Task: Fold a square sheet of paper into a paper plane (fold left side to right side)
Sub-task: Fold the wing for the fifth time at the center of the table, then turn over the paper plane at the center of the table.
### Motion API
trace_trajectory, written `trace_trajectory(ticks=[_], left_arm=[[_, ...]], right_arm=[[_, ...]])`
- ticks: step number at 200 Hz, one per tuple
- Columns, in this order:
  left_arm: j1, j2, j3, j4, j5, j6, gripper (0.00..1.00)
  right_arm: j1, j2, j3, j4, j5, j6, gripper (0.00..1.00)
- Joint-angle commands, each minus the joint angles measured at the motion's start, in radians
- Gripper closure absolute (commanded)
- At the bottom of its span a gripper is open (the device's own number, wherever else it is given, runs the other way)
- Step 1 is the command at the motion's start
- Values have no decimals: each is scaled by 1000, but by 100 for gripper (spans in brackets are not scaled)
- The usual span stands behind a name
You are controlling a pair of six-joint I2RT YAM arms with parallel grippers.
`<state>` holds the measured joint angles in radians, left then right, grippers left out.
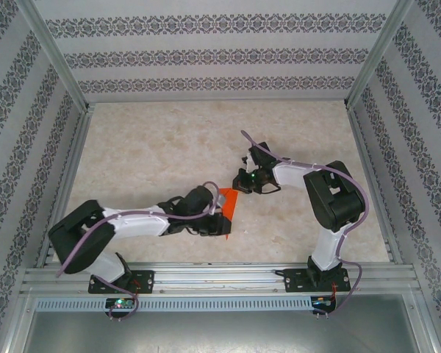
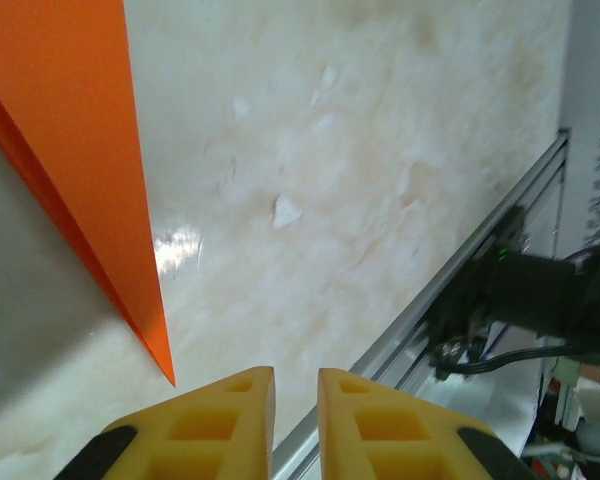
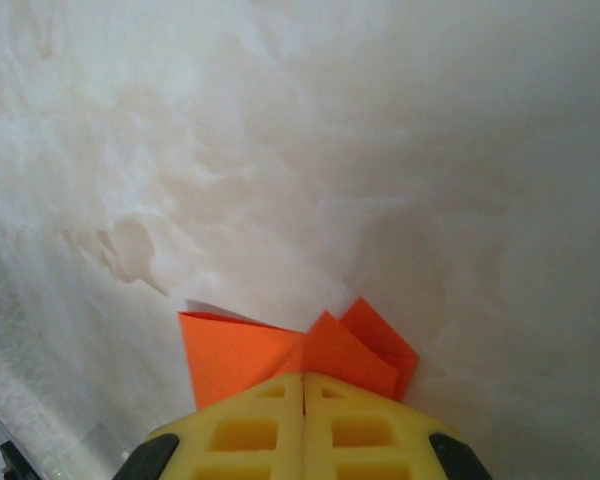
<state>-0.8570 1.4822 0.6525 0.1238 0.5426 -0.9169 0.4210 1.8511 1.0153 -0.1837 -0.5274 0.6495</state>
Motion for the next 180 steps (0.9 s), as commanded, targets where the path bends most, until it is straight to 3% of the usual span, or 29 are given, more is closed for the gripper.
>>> trace_trajectory(ticks=[1, 39, 85, 152, 180], left_arm=[[68, -98, 21, -106, -47, 98, 77], [205, -259, 12, -209, -189, 179, 66], [274, -377, 9, -250, -389, 261, 44], [319, -392, -13, -208, -429, 290, 23], [324, -381, -27, -179, -420, 280, 18]], right_arm=[[-9, -58, 63, -49, 32, -35, 88], [-10, -133, 103, -127, 100, -78, 73], [12, -260, 48, -198, 257, -114, 52], [42, -484, -110, -238, 464, -125, 2], [42, -578, -162, -239, 503, -112, 2]])
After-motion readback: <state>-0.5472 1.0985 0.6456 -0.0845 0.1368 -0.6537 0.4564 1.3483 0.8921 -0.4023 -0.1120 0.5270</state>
